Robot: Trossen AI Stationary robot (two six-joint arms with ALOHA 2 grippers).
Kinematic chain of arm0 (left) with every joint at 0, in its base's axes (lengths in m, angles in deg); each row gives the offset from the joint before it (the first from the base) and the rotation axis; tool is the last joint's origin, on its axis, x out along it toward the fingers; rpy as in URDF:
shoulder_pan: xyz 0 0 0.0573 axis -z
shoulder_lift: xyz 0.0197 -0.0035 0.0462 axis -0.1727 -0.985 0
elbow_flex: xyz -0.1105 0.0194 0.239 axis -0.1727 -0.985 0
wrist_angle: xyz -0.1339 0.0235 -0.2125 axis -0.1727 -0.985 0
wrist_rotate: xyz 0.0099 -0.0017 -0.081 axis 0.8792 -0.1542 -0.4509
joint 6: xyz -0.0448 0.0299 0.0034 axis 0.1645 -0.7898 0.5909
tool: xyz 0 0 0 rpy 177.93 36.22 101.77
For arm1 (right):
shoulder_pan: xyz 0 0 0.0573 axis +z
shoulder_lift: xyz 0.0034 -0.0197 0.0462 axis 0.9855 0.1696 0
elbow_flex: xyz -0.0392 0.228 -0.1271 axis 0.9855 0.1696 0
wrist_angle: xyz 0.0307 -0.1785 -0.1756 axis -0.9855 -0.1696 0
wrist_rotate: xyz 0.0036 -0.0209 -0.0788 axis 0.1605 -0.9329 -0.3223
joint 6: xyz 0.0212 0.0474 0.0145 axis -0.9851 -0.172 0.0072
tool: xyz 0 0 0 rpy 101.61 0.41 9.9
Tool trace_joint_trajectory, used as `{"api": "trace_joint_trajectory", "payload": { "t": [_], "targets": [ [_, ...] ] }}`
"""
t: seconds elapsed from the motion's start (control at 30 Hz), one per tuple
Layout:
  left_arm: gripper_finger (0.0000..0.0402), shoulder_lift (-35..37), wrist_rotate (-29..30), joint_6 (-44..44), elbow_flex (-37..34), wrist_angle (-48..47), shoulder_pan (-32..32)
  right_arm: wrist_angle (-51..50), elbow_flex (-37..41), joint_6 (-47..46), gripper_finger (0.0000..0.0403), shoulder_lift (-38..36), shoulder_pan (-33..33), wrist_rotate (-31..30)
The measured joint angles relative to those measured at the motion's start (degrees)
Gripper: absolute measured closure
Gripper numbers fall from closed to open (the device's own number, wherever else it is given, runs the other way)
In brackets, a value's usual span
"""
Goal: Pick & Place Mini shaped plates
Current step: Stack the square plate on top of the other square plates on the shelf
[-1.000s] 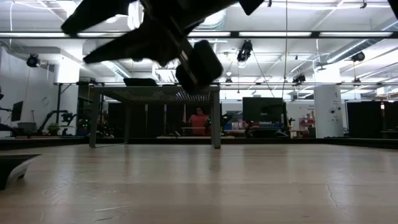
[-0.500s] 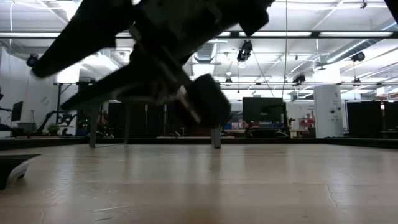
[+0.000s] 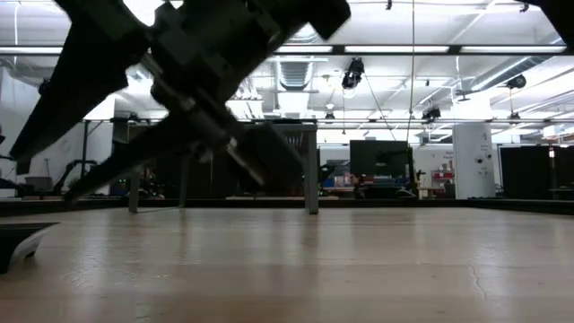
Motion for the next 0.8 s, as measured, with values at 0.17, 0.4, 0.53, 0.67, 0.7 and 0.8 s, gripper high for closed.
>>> {"api": "trace_joint_trajectory", "payload": {
  "t": [0.17, 0.4, 0.53, 0.67, 0.7, 0.8],
  "targets": [
    [0.0298, -0.04, 0.01, -0.04, -0.04, -0.21, 0.0, -5.84, -3.08, 2.87, 0.0279, 0.0, 0.02, -4.6],
    [0.0298, -0.04, 0.01, -0.11, -0.04, -0.23, 0.0, -6.14, -2.23, 2.88, 0.0287, 0.2, -0.18, -4.09],
    [0.0298, -0.04, 0.02, -0.26, -0.04, -0.25, 0.0, -5.61, -2.05, 2.88, 0.0285, 0.17, 0.16, -4.01],
    [0.0298, -0.04, 0.01, -0.59, -0.04, -0.25, 0.0, -5.55, -2.0, 2.93, 0.0289, 0.15, 0.36, -4.06],
    [0.0298, -0.04, 0.02, -0.61, -0.04, -0.25, 0.0, -5.51, -1.98, 3.13, 0.0289, 0.17, 0.38, -4.21],
    [0.0298, -0.04, 0.02, -0.65, -0.04, -0.25, 0.0, -5.42, -1.98, 3.71, 0.0289, 0.17, 0.51, -4.36]
  ]
}}
